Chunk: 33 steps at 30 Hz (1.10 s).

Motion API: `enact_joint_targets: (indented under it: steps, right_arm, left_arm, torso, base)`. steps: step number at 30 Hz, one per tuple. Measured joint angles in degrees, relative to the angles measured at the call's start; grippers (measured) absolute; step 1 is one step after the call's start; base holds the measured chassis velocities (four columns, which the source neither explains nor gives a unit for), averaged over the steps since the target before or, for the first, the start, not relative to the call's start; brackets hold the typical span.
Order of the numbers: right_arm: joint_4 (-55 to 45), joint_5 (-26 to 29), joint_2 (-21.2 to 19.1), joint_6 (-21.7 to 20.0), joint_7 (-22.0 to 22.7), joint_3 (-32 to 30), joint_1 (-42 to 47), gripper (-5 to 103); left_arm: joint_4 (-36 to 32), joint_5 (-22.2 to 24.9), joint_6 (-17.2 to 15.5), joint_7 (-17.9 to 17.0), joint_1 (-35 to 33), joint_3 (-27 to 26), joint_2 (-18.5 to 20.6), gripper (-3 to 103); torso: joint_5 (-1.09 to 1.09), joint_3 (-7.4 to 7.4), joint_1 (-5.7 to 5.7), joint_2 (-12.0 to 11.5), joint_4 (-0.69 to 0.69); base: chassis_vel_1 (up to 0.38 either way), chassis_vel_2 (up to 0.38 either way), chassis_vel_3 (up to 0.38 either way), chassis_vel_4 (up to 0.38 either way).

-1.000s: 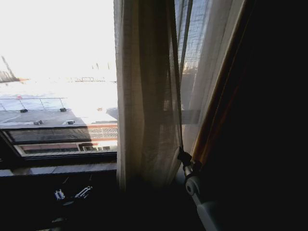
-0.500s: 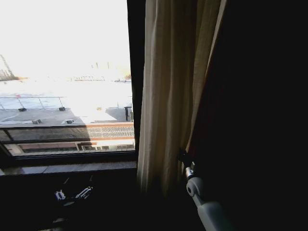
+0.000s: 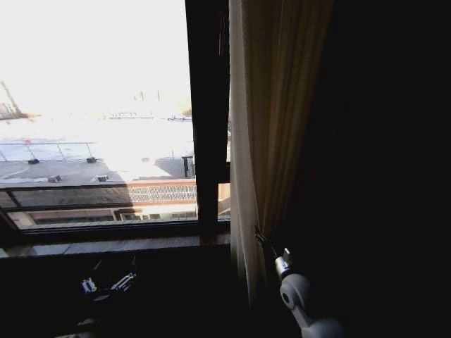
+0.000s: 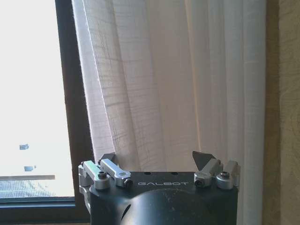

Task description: Open the curtains by pulling them apart, changing their state from closed to fully open.

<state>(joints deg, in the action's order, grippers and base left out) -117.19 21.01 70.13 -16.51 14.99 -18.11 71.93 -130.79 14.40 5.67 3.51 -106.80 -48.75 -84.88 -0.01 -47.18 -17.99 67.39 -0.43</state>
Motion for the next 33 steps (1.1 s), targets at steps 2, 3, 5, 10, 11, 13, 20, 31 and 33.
enact_joint_targets:
  steps: [2, 3, 5, 10, 11, 13, 20, 31, 33]
  right_arm:
    - [-1.83, -0.07, 0.51, -0.71, 0.59, 1.17, 0.6, 94]
    - [-2.13, -0.2, 0.77, -0.88, 1.02, 1.62, 0.67, 97]
    - [-2.15, -0.32, 0.98, -0.93, 1.42, 1.97, 0.66, 99]
    - [-1.46, -1.41, 1.51, -0.92, 2.34, 2.97, -0.04, 100]
    - [-1.29, -1.64, 1.54, -0.88, 2.37, 3.12, -0.26, 100]
    - [-0.92, -1.83, 1.62, -0.79, 2.4, 3.29, -0.59, 100]
    - [-0.04, -2.07, 1.77, -0.52, 2.41, 3.29, -0.85, 100]
    - [0.51, -2.08, 1.83, -0.34, 2.34, 3.33, -1.34, 100]
    - [0.8, -2.94, 1.86, 0.15, 1.55, 3.39, -1.3, 100]
  left_arm:
    - [0.0, 0.0, -0.01, 0.0, -0.08, 0.05, 0.01, 100]
    - [0.01, 0.0, -0.01, 0.01, -0.11, 0.02, 0.06, 100]
    - [0.02, 0.0, -0.01, 0.01, -0.12, -0.02, 0.11, 100]
    - [0.02, 0.03, -0.08, 0.02, -0.13, -0.11, 0.23, 100]
    - [0.02, 0.03, -0.1, 0.01, -0.12, -0.1, 0.23, 100]
    - [0.1, 0.02, -0.12, 0.02, -0.06, 0.01, 0.22, 100]
    - [0.19, -0.05, -0.18, 0.09, -0.01, 0.16, 0.19, 100]
    - [0.21, -0.18, -0.32, 0.1, 0.09, 0.19, 0.24, 100]
    - [0.34, -0.22, -0.35, 0.1, 0.11, 0.26, 0.19, 100]
  torso:
    - [0.03, 0.0, 0.0, 0.0, -0.01]
    - [0.02, 0.0, 0.0, 0.0, -0.01]
    - [0.03, -0.01, 0.0, 0.0, -0.01]
    - [0.01, 0.0, 0.0, 0.0, 0.0]
    - [0.02, 0.0, 0.0, 0.0, 0.0]
    - [0.02, 0.0, 0.0, 0.0, -0.01]
    - [0.03, -0.01, 0.0, 0.0, -0.01]
    - [0.03, -0.01, 0.0, 0.0, -0.01]
    - [0.01, -0.01, 0.0, 0.0, -0.01]
  base:
    - [0.0, 0.0, 0.0, 0.0]
    - [0.0, 0.0, 0.0, 0.0]
    - [0.0, 0.0, 0.0, 0.0]
    - [0.0, 0.0, 0.0, 0.0]
    - [0.0, 0.0, 0.0, 0.0]
    - [0.035, 0.044, -0.04, -0.035]
    - [0.089, 0.088, -0.087, -0.097]
    - [0.259, 0.257, -0.254, -0.25]
    - [0.31, 0.309, -0.328, -0.305]
